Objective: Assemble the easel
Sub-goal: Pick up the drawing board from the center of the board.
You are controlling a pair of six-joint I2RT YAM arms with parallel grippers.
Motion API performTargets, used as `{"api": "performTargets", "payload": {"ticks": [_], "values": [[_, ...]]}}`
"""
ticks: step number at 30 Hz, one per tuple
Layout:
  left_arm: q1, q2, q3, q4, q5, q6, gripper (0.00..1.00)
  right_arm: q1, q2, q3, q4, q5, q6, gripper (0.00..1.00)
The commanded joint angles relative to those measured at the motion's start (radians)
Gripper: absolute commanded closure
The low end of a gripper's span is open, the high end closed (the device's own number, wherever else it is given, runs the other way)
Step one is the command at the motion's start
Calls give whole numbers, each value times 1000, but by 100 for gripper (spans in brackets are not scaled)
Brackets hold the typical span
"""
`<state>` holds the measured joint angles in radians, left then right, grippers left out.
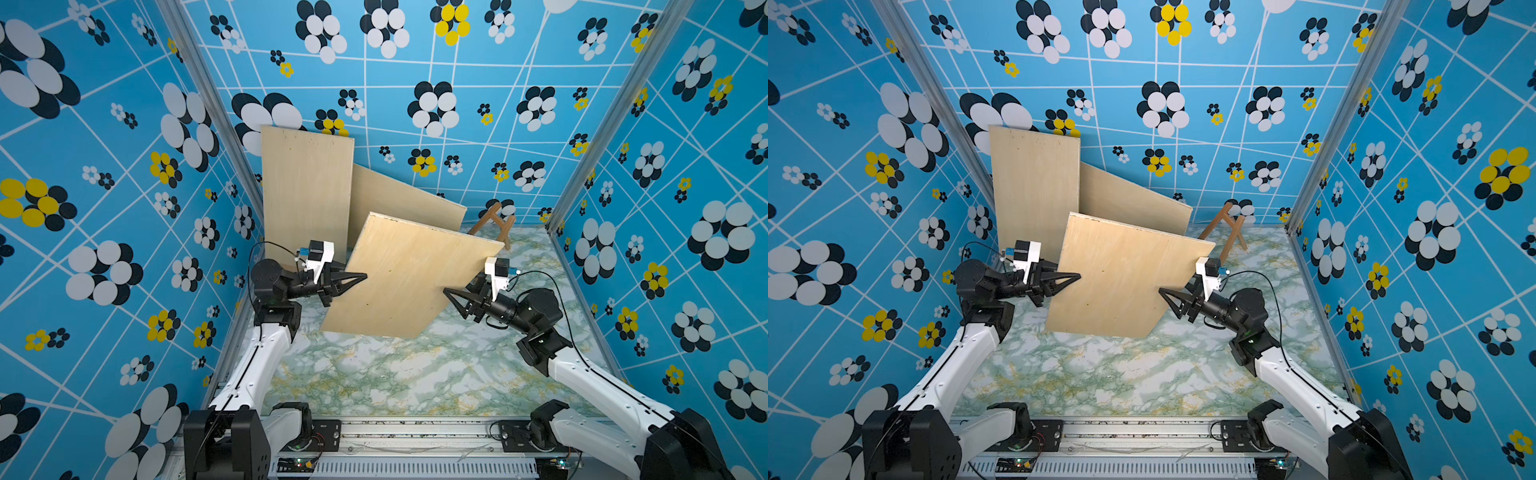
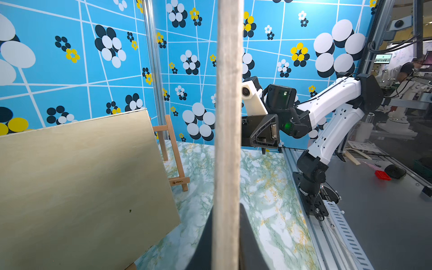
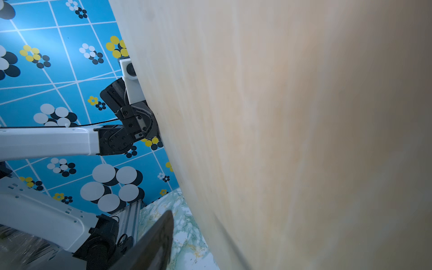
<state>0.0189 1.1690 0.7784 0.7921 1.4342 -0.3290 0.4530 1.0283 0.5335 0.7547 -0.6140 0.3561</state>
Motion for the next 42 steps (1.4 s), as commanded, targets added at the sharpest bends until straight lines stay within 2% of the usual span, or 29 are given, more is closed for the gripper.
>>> {"api": "performTargets", "payload": {"ticks": [1,6,13,15,16,18,19,24,30,31,32,34,37,40,42], "values": [[27,100,-22,-84,-173,49,100,48,-38,-8,174,-319,68,26],[50,163,35,-114,-67,35,100,26,-23,-2,202,-383,77,26],[65,205,110,-364,-27,203,100,-1,-4,13,245,-450,110,29],[70,220,114,-377,-27,211,100,-2,7,15,261,-461,124,32],[71,224,114,-375,-29,211,100,-2,14,12,268,-461,129,38],[71,227,106,-375,-35,219,100,-3,30,4,308,-457,146,57],[70,225,99,-373,-40,222,100,-3,37,-2,323,-454,154,63],[65,230,84,-372,-49,228,100,-1,78,-12,417,-437,214,66],[64,253,92,-365,-51,219,100,-1,146,5,617,-432,373,68],[64,258,93,-358,-51,212,100,-1,155,8,648,-429,398,74],[63,262,93,-347,-53,202,100,0,157,11,650,-423,412,84],[64,264,88,-324,-59,186,100,5,152,8,650,-415,408,100],[66,264,82,-323,-77,188,100,4,121,-8,619,-397,363,100],[73,269,89,-327,-91,175,100,4,58,-11,466,-403,239,100],[77,271,95,-329,-99,164,85,5,5,-8,310,-413,126,100]]}}
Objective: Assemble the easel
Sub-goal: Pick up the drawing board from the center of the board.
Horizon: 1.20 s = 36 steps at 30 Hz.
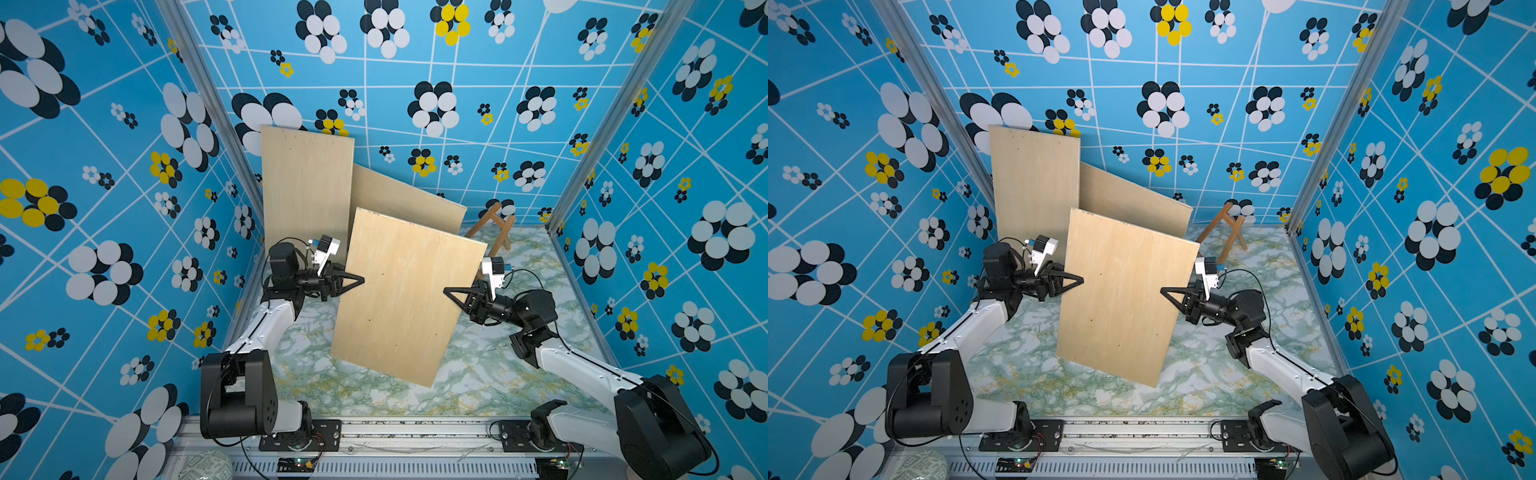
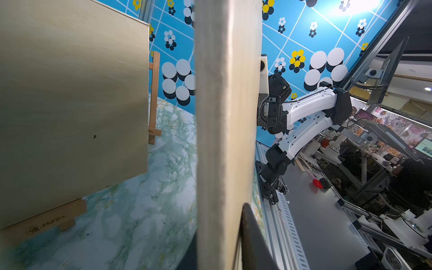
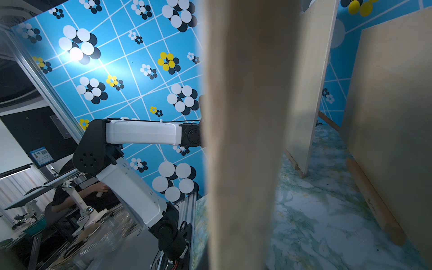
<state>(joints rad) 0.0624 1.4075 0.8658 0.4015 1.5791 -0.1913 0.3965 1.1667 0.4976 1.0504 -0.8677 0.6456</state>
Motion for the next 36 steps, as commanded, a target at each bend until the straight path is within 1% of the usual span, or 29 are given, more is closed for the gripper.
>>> {"api": "performTargets", "payload": {"ticks": [1,2,3,5,6,7,9,12,13,14,17,18,21,23,25,29,32,33,36], "values": [[34,31,11,66,-242,18,82,62,-163,34,-80,-166,-228,100],[34,27,15,66,-246,11,77,61,-197,44,-191,-174,-309,100],[36,21,19,61,-256,10,65,62,-226,57,-282,-176,-381,100],[39,7,25,47,-266,16,50,61,-287,94,-529,-175,-562,100],[41,-5,28,40,-276,18,48,61,-313,117,-643,-174,-642,100],[45,-22,29,22,-297,27,40,62,-337,142,-765,-164,-719,100],[47,-64,31,-23,-327,63,37,62,-362,188,-934,-156,-835,100],[51,-149,77,-264,-399,233,35,62,-366,246,-1087,-172,-935,100],[51,-187,97,-337,-439,276,35,62,-367,260,-1124,-173,-955,100],[51,-229,113,-401,-482,315,32,62,-367,268,-1150,-172,-974,100],[49,-366,145,-474,-533,355,32,62,-369,265,-1152,-173,-976,100],[48,-404,160,-510,-540,378,30,62,-369,265,-1147,-176,-970,100],[16,-493,262,-756,-592,542,30,63,-370,259,-1133,-196,-947,100],[-34,-543,329,-921,-670,664,30,64,-378,255,-1133,-212,-937,100],[-87,-590,372,-1005,-748,723,30,65,-380,254,-1142,-215,-928,100],[-224,-682,399,-1037,-883,769,30,70,-377,265,-1157,-228,-929,100],[-326,-657,470,-1148,-934,832,31,81,-373,274,-1159,-231,-926,100],[-359,-642,494,-1188,-954,876,31,83,-372,276,-1163,-229,-928,100],[-473,-580,558,-1299,-1050,939,32,86,-379,283,-1188,-226,-942,100]]}}
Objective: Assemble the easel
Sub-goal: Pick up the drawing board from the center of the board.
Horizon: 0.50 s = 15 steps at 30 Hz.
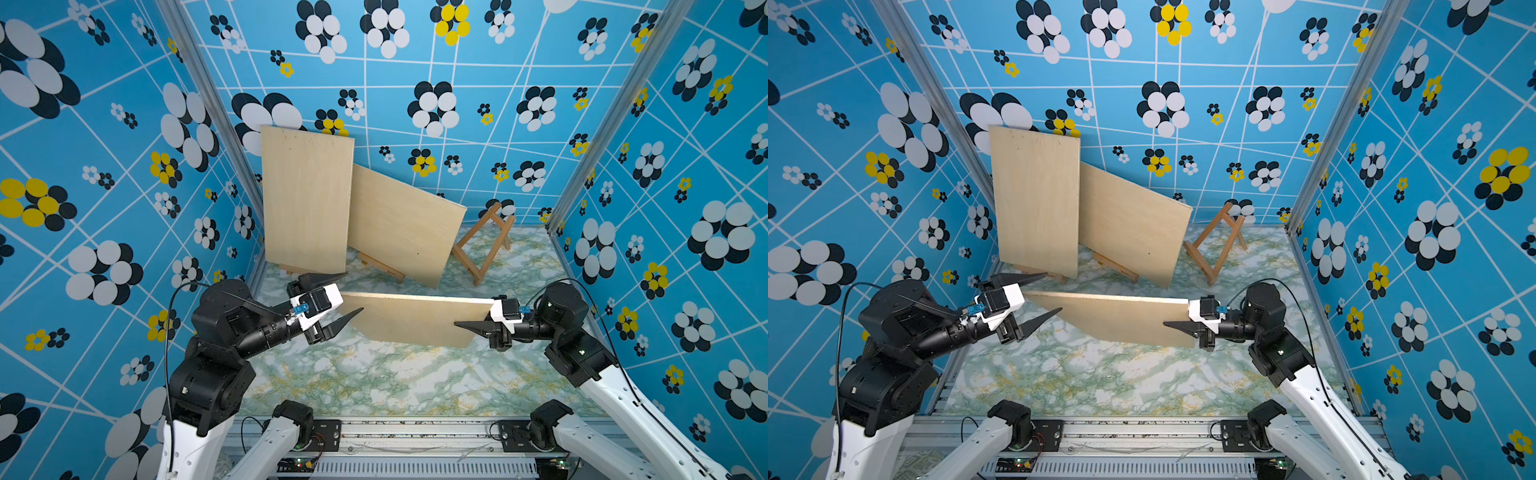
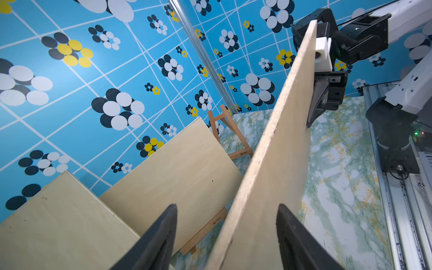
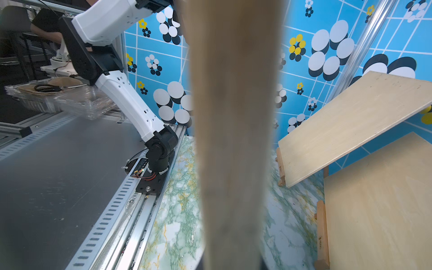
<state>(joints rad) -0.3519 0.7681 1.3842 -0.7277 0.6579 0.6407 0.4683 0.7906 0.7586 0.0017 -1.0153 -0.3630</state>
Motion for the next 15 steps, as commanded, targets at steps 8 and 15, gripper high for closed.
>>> {"api": "performTargets", "payload": {"ticks": [8,15], "values": [[-335,299,283,-456,-450,182,41,22,-10,55,-251,-56,10,100],[-358,433,472,-558,-437,182,85,23,-17,24,-244,-48,33,100]]}}
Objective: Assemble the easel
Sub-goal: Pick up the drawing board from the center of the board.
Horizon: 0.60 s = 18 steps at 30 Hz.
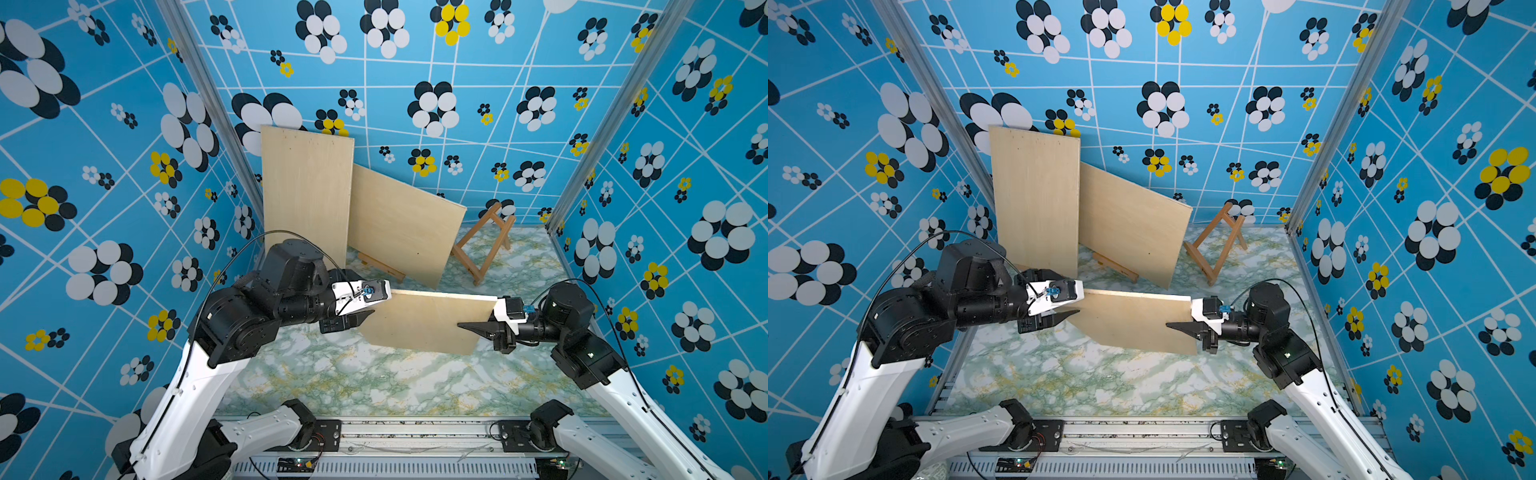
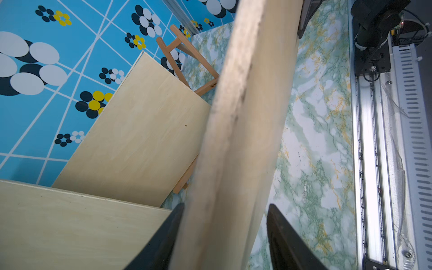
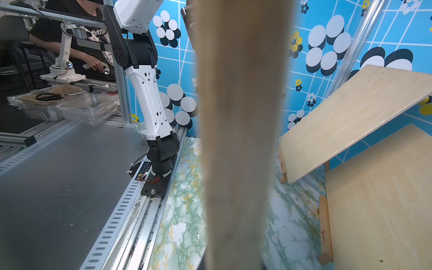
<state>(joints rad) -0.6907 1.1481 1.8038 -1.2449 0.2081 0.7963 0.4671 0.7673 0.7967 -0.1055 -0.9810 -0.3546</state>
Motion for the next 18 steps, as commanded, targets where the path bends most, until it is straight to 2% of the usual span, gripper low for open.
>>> {"api": "performTargets", "payload": {"ticks": [1,2,3,8,13,14,16,18], "values": [[-17,70,77,-63,27,28,91,24,9,-21,-129,-82,33,100],[-13,88,100,-81,40,27,99,24,10,-28,-118,-81,43,100],[-7,103,118,-97,51,21,100,24,12,-33,-109,-81,49,100],[44,177,203,-181,124,-1,100,23,15,-58,-65,-66,83,100],[83,156,189,-116,164,-18,99,24,7,-67,-63,-54,82,100],[95,135,164,-73,174,-28,82,24,5,-66,-65,-52,83,100],[113,96,130,-1,187,-34,41,24,3,-67,-75,-40,82,100],[124,70,131,30,184,-34,38,22,4,-64,-91,-34,74,100]]}}
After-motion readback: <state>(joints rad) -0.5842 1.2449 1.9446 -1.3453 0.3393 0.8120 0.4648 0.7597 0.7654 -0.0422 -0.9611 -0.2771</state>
